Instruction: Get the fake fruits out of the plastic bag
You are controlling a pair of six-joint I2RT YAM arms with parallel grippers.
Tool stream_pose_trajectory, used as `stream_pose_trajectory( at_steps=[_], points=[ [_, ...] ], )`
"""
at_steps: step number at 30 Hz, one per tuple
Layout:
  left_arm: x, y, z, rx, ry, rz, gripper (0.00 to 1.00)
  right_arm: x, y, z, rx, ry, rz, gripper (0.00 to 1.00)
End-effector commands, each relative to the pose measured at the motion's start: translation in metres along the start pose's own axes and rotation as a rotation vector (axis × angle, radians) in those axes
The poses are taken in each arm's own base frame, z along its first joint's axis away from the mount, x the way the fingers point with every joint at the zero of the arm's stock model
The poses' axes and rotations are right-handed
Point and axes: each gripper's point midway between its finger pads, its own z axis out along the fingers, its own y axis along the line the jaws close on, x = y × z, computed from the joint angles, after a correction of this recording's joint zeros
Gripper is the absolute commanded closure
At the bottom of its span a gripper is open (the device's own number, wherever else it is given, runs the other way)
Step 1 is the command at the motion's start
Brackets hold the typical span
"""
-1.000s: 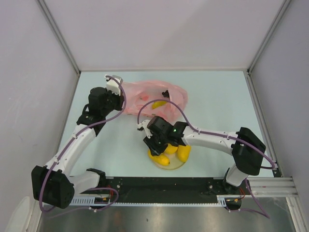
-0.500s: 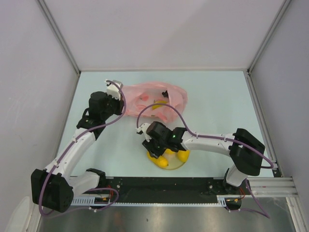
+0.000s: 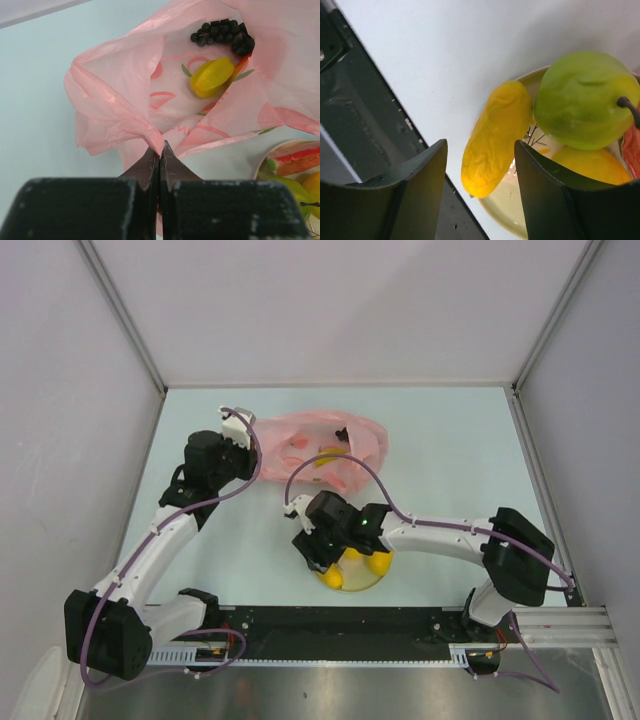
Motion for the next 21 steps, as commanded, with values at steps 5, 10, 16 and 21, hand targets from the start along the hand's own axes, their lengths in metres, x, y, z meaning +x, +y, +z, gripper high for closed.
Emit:
stream_pose_trajectory(
  at_steps=[5, 10, 16, 21],
  points=[
    [-0.019, -0.001, -0.008, 0.014, -0.023, 0.009, 1.0, -0.064, 0.023, -0.101, -0.167, -0.268, -0.277, 0.39],
    [-0.011, -0.002, -0.019, 0.012, 0.007, 0.032, 1.0, -0.117, -0.002, -0.147, -0.203, -0.445, -0.322, 0.41],
    [-0.004, -0.002, -0.046, -0.007, -0.021, 0.09, 1.0, -0.182, -0.114, -0.14, 0.198, -0.548, -0.2, 0.5],
    [0.016, -0.011, -0.049, 0.039, 0.004, 0.076, 1.0, -0.201, -0.188, -0.087, 0.335, -0.548, -0.252, 0.61]
  ],
)
